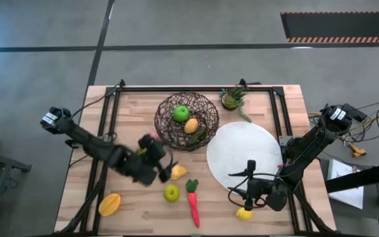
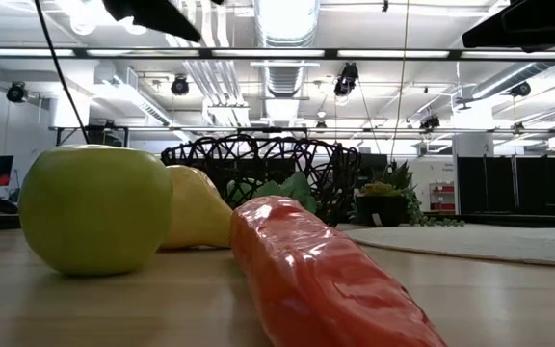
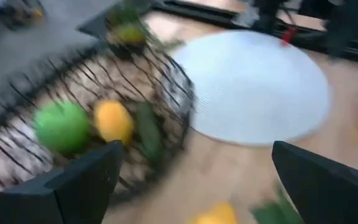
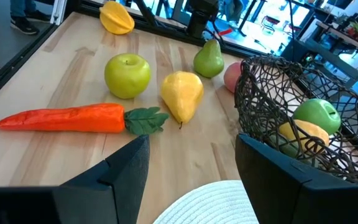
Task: Build produce basket
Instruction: Put the green pear into the wire basket
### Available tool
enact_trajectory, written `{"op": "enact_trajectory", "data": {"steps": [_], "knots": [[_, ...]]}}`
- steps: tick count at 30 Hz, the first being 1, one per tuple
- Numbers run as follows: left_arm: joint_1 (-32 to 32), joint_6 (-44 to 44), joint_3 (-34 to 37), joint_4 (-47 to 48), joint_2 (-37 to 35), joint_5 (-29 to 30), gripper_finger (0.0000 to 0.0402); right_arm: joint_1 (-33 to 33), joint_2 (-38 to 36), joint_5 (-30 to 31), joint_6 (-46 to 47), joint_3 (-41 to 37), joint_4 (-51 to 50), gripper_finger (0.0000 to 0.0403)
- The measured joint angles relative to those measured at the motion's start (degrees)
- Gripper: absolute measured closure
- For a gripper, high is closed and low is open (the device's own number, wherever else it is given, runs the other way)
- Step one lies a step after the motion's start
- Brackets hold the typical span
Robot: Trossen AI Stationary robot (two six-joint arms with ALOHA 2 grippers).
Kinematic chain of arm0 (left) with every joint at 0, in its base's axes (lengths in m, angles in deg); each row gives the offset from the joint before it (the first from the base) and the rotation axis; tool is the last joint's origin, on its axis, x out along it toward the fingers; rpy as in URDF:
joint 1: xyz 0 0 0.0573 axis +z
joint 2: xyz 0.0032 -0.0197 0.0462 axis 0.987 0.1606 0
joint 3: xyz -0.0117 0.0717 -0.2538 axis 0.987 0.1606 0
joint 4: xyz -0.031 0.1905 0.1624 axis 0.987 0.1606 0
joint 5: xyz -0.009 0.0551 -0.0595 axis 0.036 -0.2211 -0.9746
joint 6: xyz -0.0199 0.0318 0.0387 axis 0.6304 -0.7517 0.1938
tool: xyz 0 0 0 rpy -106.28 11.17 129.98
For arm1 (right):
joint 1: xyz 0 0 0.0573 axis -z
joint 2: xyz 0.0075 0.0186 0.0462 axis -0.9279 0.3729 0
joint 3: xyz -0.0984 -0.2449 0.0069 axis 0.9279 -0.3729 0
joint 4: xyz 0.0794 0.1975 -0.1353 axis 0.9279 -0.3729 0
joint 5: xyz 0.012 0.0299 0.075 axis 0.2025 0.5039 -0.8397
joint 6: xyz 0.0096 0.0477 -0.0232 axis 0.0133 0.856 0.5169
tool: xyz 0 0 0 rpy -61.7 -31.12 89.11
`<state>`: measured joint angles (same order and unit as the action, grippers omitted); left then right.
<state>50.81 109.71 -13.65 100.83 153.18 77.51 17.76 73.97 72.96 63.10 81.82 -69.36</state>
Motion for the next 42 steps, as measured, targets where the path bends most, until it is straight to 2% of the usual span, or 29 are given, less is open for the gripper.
{"op": "enact_trajectory", "data": {"steps": [4,7,14,19,23,26,34,42], "knots": [[-5.84,14.7,3.95,3.85,-0.03,2.16,0.0008,0.0,0.0,0.0,-0.01,-0.02,0.0,0.0179],[-8.45,27.97,7.43,10.54,-0.29,3.71,0.0008,0.0,0.0,0.0,-0.04,-0.02,0.02,0.0179],[-9.55,57.52,12.33,32.49,-0.55,3.82,0.0008,0.0,0.01,0.0,-0.13,-0.02,0.02,0.0179],[-9.4,71.58,15.25,42.57,-0.56,0.52,0.0008,0.0,0.0,0.0,0.21,-0.02,0.0,0.0179],[-9.4,75.4,18.23,43.29,-0.56,-4.51,0.0008,0.0,0.0,0.0,0.42,-0.02,0.02,0.0179],[-9.4,75.75,20.68,42.23,-0.56,-6.16,0.0008,0.0,0.0,0.0,0.44,-0.02,0.04,0.0179],[-9.4,80.21,24.27,41.5,-0.62,-5.72,0.0008,0.04,0.0,0.0,0.39,-0.03,0.04,0.0179],[-9.39,76.82,24.38,36.13,-0.61,-4.53,0.0008,0.02,0.0,0.0,0.31,-0.02,0.04,0.0179]]}}
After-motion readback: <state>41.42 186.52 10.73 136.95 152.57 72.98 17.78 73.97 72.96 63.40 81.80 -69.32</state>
